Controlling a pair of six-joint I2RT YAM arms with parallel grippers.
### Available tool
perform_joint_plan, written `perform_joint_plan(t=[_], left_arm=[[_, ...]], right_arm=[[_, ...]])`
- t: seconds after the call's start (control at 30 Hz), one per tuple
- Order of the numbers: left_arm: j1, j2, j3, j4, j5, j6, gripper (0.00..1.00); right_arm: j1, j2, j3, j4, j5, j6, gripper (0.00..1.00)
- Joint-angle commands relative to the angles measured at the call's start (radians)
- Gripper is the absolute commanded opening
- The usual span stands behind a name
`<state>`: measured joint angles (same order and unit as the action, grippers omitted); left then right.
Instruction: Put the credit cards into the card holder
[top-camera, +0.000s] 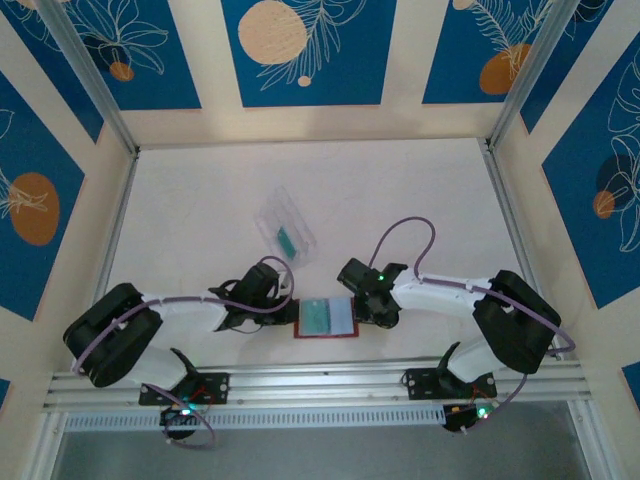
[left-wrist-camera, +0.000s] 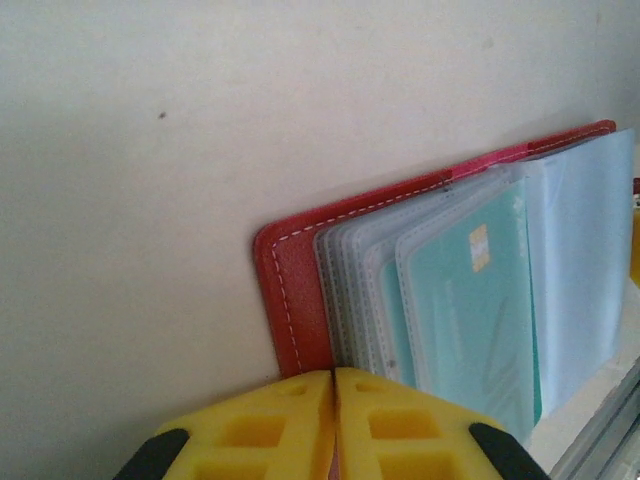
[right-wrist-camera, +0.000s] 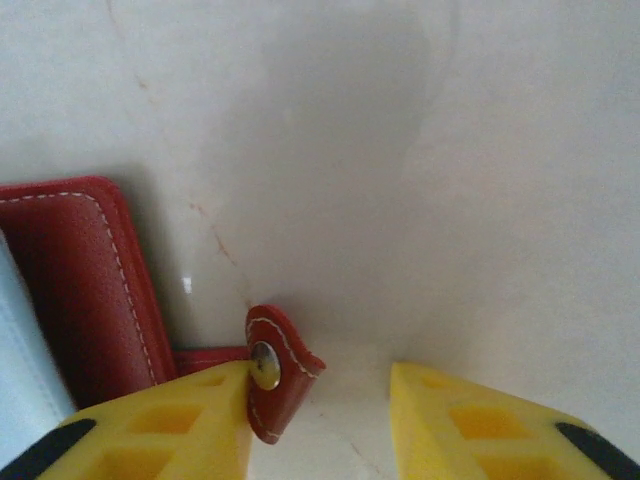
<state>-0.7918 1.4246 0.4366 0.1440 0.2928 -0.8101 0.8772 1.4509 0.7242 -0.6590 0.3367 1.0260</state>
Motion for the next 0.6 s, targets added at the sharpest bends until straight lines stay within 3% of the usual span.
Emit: perform_joint_plan(t=[0.0, 0.27, 0.57], left_arm=[[-0.012, 0.062, -0.050, -0.093, -0.050, -0.003, 0.12], [-0.012, 0.075, -0.042, -0.088, -0.049, 0.002, 0.12], [-0.013, 0.072, -0.039, -0.087, -0.040, 0.005, 0.12]], right_arm=[[0.009, -0.002, -0.002, -0.036, 0.037, 0.035, 0.37], [0.000, -0.066, -0.005, -0.084, 0.091, 0.044, 0.31], [0.003, -0.045, 0.018, -0.057, 0.068, 0.011, 0.06]])
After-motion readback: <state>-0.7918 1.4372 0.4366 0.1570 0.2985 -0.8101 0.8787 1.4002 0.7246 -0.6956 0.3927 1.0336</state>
